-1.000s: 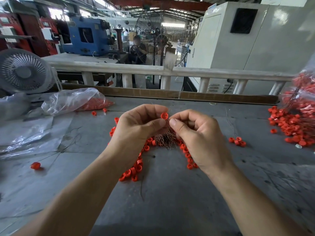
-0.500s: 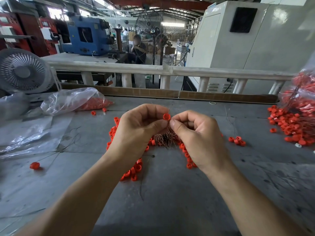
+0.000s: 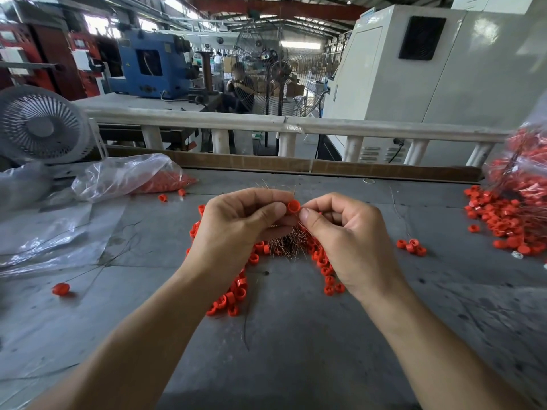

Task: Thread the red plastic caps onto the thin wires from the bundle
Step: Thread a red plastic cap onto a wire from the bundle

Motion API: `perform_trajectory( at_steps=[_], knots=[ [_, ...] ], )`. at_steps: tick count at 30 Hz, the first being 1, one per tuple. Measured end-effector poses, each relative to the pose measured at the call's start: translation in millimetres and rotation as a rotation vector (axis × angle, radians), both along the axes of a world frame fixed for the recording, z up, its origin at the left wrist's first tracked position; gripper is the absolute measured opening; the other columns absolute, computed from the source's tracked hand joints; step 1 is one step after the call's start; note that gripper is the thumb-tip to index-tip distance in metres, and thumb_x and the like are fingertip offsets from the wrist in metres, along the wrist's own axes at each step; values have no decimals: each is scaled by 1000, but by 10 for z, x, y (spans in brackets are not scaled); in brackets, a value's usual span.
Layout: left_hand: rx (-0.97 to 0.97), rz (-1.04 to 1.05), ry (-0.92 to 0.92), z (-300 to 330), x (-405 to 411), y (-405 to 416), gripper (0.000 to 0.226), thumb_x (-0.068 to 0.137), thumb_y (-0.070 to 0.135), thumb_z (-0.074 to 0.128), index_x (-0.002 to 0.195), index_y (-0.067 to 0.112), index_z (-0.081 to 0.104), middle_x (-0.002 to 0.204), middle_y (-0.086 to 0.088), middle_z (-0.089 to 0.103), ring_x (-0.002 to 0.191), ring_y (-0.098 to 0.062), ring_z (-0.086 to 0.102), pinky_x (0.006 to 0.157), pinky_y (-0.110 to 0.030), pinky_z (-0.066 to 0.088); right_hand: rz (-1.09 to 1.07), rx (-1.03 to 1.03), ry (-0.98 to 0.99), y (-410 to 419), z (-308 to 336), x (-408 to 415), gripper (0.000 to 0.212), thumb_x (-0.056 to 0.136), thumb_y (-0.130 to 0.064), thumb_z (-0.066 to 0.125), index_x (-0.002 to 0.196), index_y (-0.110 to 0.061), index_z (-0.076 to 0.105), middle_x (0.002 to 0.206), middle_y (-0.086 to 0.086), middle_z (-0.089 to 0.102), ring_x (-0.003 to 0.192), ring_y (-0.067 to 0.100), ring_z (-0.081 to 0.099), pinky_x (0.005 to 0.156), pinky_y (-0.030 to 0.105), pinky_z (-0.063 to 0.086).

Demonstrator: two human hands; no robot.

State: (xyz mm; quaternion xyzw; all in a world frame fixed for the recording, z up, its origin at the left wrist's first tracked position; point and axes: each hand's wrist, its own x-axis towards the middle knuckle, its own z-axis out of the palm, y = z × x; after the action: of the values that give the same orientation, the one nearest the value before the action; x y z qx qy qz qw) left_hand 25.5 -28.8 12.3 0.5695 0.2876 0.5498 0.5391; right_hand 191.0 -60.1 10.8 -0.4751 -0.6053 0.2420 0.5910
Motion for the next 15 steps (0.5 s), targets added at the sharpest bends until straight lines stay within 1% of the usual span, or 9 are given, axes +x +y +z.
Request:
perform_trajectory(
  at_steps=[3,6,8,10,12,13,14,15],
  knots=[
    [-6,2,4,-2,-4,12,17,89,2,65,100,9,76,93,-15,78,87,-24,77,76,-27,61,1,-1,-2,3,-1,1,14,93,-14,73,80,-19,74,72,17,71,70,43,62,59,49,48],
    [-12,0,-2,-10,-8,23,17,90,-3,64,98,7,75,89,-14,78,83,-22,77,73,-26,61,21,-10,-18,11,-9,21,13,93,-17,73,81,-21,75,73,15,72,76,43,65,66,50,51],
    [-21,-9,-4,-11,-13,29,18,90,-5,63,101,5,74,89,-14,78,83,-22,76,72,-26,61,35,-12,-35,22,-17,33,12,93,-18,73,82,-21,75,73,12,72,77,40,67,70,49,53],
    [-30,-14,6,-9,-19,35,22,91,-5,63,107,4,74,91,-16,77,85,-23,76,74,-28,62,46,-12,-45,34,-21,44,12,93,-18,73,82,-22,75,73,8,73,76,34,69,69,42,55],
    [-28,-13,41,-12,-25,38,24,92,-4,62,109,7,74,92,-16,77,86,-23,75,77,-31,62,56,-9,-56,45,-28,56,12,92,-19,73,81,-23,75,69,2,72,69,27,67,63,29,51],
    [-23,-12,63,-15,-28,35,24,93,-4,62,109,8,75,91,-16,76,86,-22,74,78,-32,63,61,-8,-61,46,-33,61,12,92,-19,73,81,-23,75,64,-2,70,60,19,62,57,21,47],
    [-18,-10,84,-16,-30,33,24,94,-3,61,109,8,75,90,-17,75,85,-21,73,78,-32,63,67,-11,-60,49,-36,63,13,93,-19,72,80,-23,74,58,-8,65,52,9,54,53,15,42],
    [-13,-8,103,-16,-32,30,23,95,-3,61,109,7,76,92,-20,74,83,-20,72,77,-31,62,74,-20,-55,52,-40,66,14,93,-18,71,80,-22,74,53,-12,58,48,3,48,50,10,36]
  ],
)
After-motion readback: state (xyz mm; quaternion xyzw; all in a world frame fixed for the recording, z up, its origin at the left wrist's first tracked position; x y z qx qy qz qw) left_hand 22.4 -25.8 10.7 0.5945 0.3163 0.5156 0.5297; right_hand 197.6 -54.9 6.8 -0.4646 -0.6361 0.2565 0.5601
